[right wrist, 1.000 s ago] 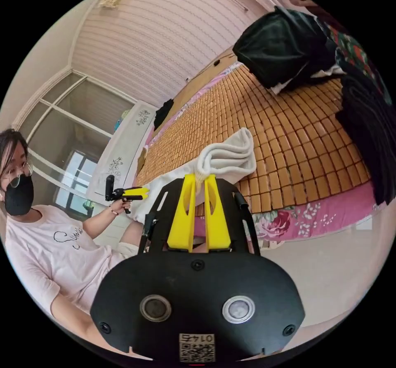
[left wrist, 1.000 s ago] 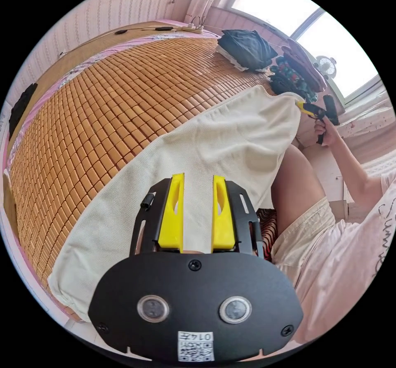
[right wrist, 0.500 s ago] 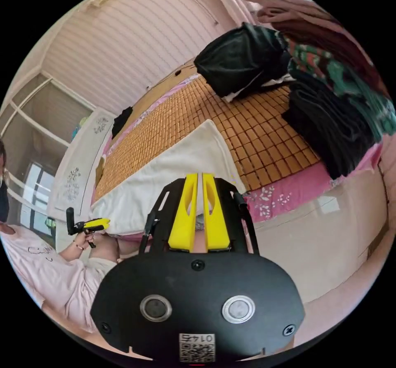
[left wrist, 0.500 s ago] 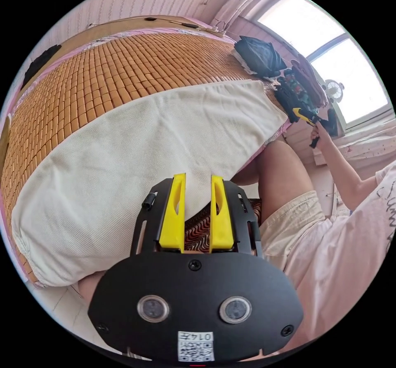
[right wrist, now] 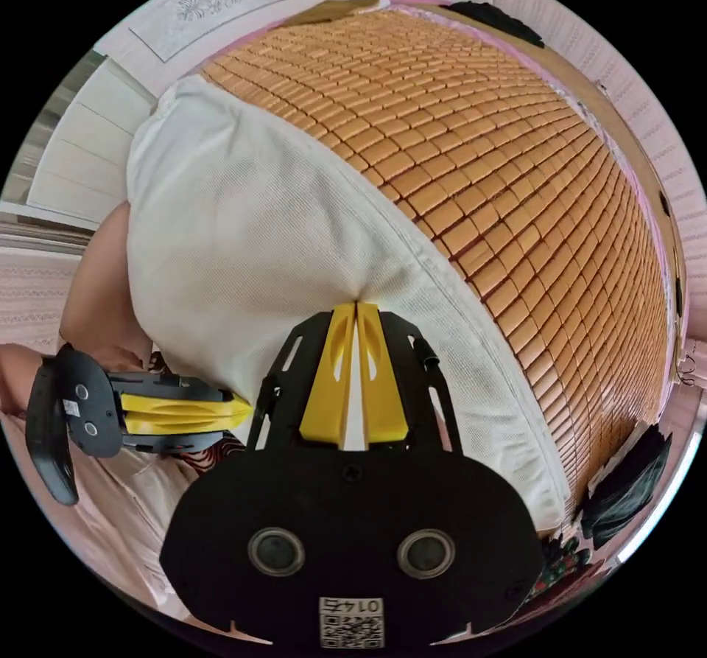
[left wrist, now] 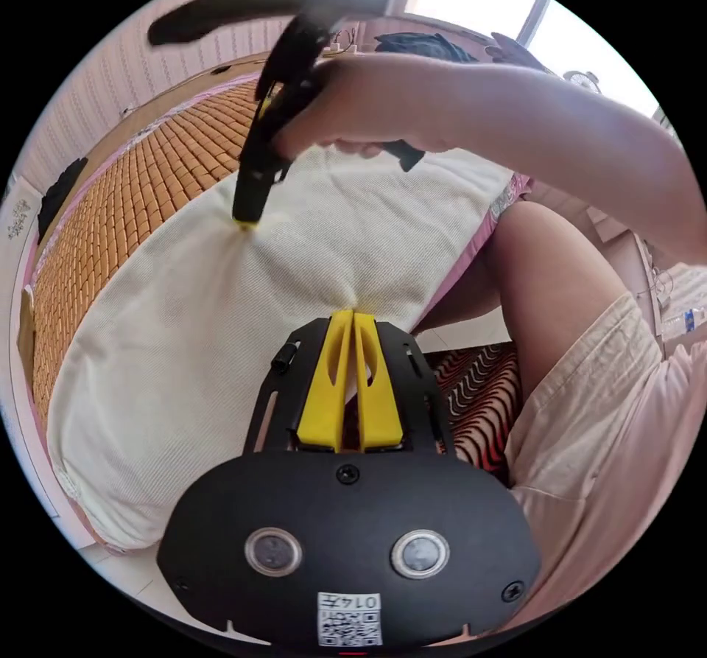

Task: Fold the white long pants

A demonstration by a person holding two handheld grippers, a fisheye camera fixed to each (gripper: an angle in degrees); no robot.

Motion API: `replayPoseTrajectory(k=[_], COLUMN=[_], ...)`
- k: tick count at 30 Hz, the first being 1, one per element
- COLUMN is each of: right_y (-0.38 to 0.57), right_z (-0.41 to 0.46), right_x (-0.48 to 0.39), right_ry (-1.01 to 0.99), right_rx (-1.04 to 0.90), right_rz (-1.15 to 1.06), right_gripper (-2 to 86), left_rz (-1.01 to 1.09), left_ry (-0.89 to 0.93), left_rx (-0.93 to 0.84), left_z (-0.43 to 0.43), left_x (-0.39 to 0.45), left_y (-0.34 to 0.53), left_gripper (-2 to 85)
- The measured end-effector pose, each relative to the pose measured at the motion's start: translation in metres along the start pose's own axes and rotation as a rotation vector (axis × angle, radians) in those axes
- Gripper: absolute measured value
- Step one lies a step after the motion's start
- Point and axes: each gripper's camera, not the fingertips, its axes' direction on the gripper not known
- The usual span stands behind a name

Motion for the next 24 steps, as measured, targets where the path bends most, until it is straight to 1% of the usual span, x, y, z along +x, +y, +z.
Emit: replayPoseTrajectory(k=[1,3,4,5,6,8,10,11,15,17,19,24], right_y=[-0.006,-0.028,-0.033,-0.041,-0.047,-0.058,-0.065,-0.067,-0.075,-0.074,-0.070,-0.049], right_z=[0.001,-0.001,-0.002,-0.009,-0.018,-0.017,0.005,0.006,-0.001,-0.006,0.002,-0.003], right_x=[0.000,0.003,0.004,0.006,0.008,0.012,0.013,0.014,0.022,0.025,0.029,0.044], right_ry=[-0.004,-0.049,-0.051,-0.014,0.032,0.023,0.030,0.031,0.013,0.034,0.035,0.041], right_rx=[-0.021,-0.137,-0.164,-0.166,-0.129,-0.137,-0.208,-0.176,-0.256,-0.243,-0.249,-0.196], right_rz=[-0.012,-0.059,-0.076,-0.081,-0.074,-0.059,-0.070,-0.061,-0.104,-0.105,-0.090,-0.048], right_gripper=[-0.4,-0.4,-0.4,-0.4,-0.4,-0.4,-0.4,-0.4,-0.4,-0.4,-0.4,-0.4], left_rz=[0.039,0.092,0.124,0.145,0.148,0.121,0.068,0.049,0.065,0.099,0.105,0.118], left_ry=[-0.034,-0.082,-0.103,-0.119,-0.123,-0.104,-0.053,-0.029,0.004,-0.006,-0.019,-0.030], left_rx=[0.011,0.011,-0.002,-0.015,-0.017,-0.021,-0.028,-0.025,-0.036,-0.050,-0.051,-0.034], left_z=[0.004,0.008,0.010,0.010,0.010,0.016,0.026,0.032,0.038,0.036,0.040,0.059], left_x=[0.007,0.017,0.023,0.027,0.028,0.029,0.025,0.022,0.019,0.021,0.023,0.022], left_y=[0.002,0.003,0.002,-0.001,-0.001,-0.001,0.001,0.002,-0.001,-0.004,-0.003,-0.001], left_gripper=[-0.9,-1.0,-1.0,-1.0,-1.0,-1.0,-1.0,-1.0,-1.0,-1.0,-1.0,-1.0])
